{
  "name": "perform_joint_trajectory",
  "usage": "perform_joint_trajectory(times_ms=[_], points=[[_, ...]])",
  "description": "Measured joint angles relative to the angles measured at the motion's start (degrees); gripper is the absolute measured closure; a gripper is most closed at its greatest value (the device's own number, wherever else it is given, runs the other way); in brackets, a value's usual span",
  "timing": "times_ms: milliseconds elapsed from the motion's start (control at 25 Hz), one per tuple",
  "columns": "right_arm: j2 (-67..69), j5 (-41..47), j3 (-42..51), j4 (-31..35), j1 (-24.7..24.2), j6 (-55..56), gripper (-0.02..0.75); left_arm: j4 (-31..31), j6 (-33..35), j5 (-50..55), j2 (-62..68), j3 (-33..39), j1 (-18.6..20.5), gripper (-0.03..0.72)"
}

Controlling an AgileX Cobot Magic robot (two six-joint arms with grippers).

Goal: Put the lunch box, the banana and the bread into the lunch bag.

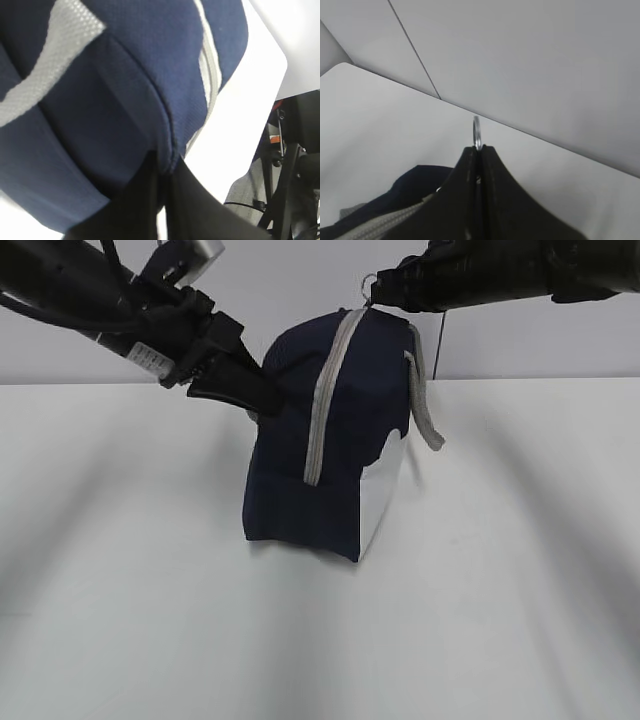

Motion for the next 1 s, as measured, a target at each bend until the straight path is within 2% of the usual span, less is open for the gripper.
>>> perform_joint_trajectory(times_ms=[1000], points=[[4.56,-6.22,-7.99,-0.39,-2.24,0.11,0.754,1.59,0.0,0.92,-1.92,0.0,0.0,0.687]])
